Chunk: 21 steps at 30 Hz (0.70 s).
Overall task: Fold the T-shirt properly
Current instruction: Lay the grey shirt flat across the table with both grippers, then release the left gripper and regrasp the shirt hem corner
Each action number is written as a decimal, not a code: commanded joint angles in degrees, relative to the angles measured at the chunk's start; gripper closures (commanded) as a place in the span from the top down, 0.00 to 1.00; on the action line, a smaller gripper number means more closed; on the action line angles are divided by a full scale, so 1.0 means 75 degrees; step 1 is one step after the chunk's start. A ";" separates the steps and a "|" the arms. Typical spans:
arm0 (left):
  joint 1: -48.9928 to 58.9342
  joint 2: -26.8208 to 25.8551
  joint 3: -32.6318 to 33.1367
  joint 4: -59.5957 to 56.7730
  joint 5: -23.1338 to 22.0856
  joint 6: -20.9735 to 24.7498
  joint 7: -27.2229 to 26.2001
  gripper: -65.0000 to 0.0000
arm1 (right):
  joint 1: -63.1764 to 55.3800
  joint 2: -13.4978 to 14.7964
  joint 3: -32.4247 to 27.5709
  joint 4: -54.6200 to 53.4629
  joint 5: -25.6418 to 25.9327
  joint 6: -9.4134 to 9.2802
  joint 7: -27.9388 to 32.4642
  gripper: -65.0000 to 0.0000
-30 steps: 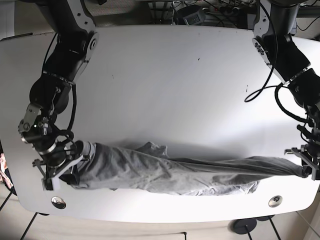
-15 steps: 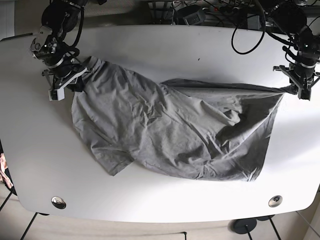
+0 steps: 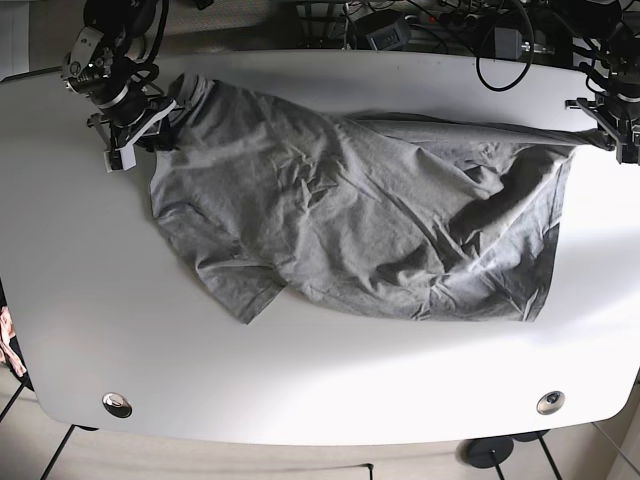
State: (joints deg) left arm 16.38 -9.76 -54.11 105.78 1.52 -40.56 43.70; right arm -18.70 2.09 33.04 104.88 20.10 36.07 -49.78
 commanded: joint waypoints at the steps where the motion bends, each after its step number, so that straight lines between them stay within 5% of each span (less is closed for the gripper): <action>1: 0.0002 -0.0135 0.0058 0.0168 0.0003 0.0074 -0.0113 0.32 | 0.0014 0.0091 0.0043 0.0228 0.0093 0.0025 0.0161 0.48; 3: -0.0010 -0.0123 0.0093 0.0168 0.0003 0.0074 -0.0113 0.49 | 0.0061 0.0091 0.0043 0.0181 0.0093 0.0025 0.0208 0.79; 5: -0.0022 -0.0123 0.0105 0.0179 -0.0056 0.0074 -0.0113 0.51 | 0.0284 0.0079 0.0043 0.0146 0.0093 0.0025 0.0208 0.92; 21: -0.1112 -0.0146 0.0656 0.0566 0.0003 0.0074 -0.0113 0.51 | 0.1550 0.0138 0.0055 -0.2303 0.0069 0.0013 0.0208 0.93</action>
State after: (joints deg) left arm 8.45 -9.87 -49.06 109.01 2.11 -40.36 44.23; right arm -6.85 2.87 33.41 87.68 21.34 36.25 -46.19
